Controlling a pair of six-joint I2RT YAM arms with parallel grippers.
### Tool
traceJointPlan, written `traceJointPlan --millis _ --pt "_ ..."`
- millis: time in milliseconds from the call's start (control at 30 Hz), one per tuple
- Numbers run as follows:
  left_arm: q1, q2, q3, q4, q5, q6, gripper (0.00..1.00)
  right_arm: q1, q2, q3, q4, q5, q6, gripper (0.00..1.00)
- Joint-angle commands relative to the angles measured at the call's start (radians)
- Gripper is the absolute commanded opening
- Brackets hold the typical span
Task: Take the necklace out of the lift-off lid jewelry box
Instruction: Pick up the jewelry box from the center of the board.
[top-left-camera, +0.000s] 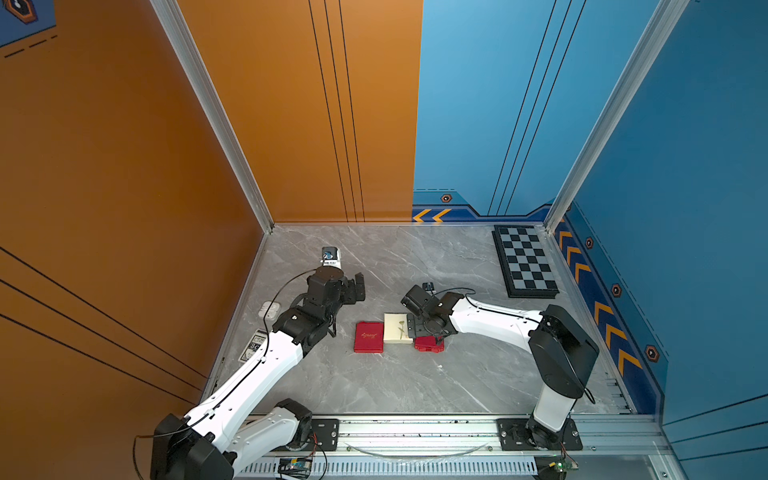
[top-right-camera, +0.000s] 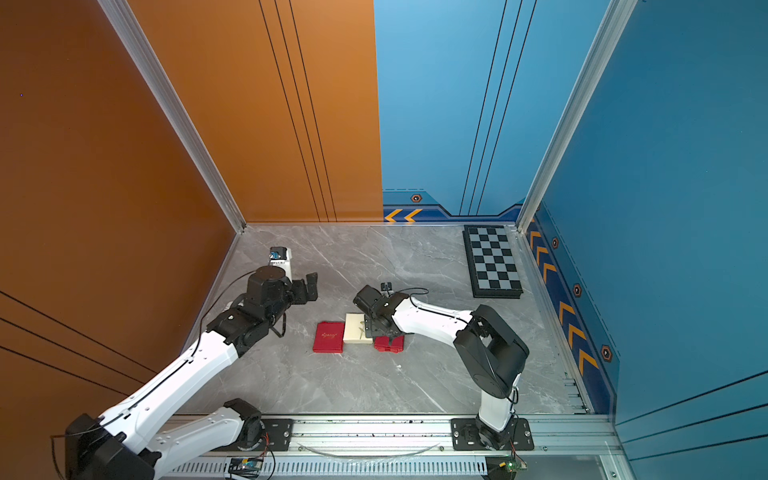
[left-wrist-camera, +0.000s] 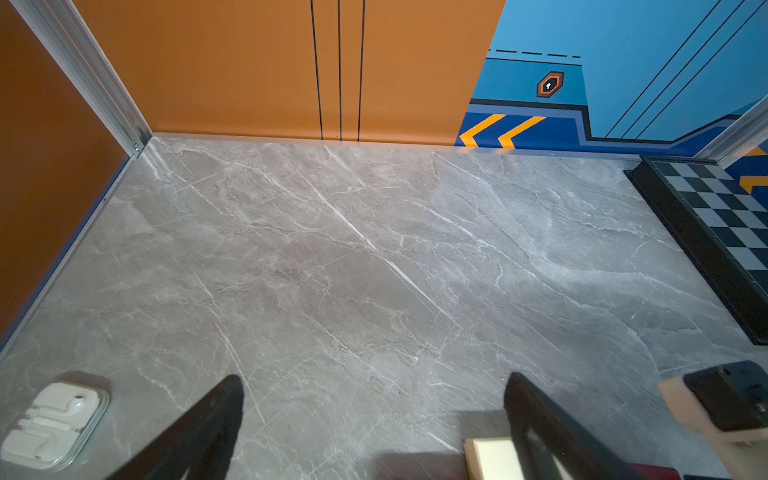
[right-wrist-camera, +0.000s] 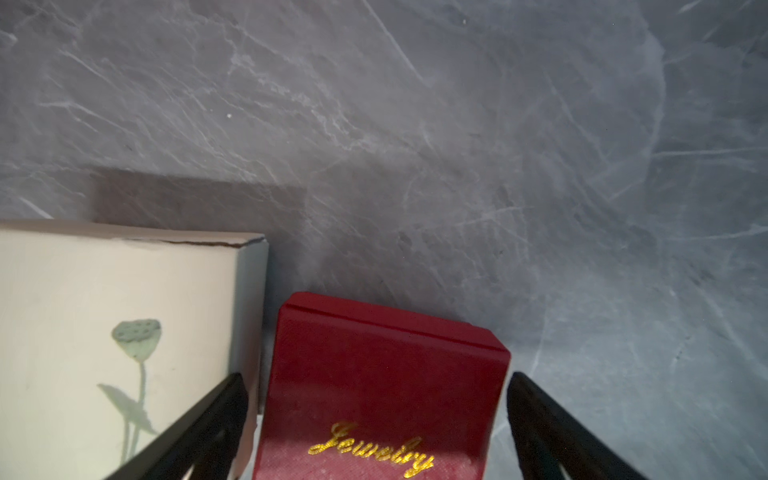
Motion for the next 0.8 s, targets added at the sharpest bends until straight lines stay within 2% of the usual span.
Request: traceJointPlan --millis 0,233,500,767 --pt "-0.01 0.01 0.032 0.0 0.025 0.008 0.98 0.004 0.01 -0.005 -0.061 0.025 0.019 0.98" --pt "-0.016 0.019 0.039 0.0 0.028 0.008 0.98 0.004 0.01 -0.007 -0.066 0.026 0.012 0.97" --pt "-0.021 0.021 0.032 0.009 0.039 -0.026 0.98 -0.014 0.004 -0.014 -0.073 0.006 -0.013 0.89" --pt "-0.035 0.019 0.01 0.057 0.072 -0.06 0.98 -0.029 0.003 -0.015 -0.085 -0.014 -0.093 0.91"
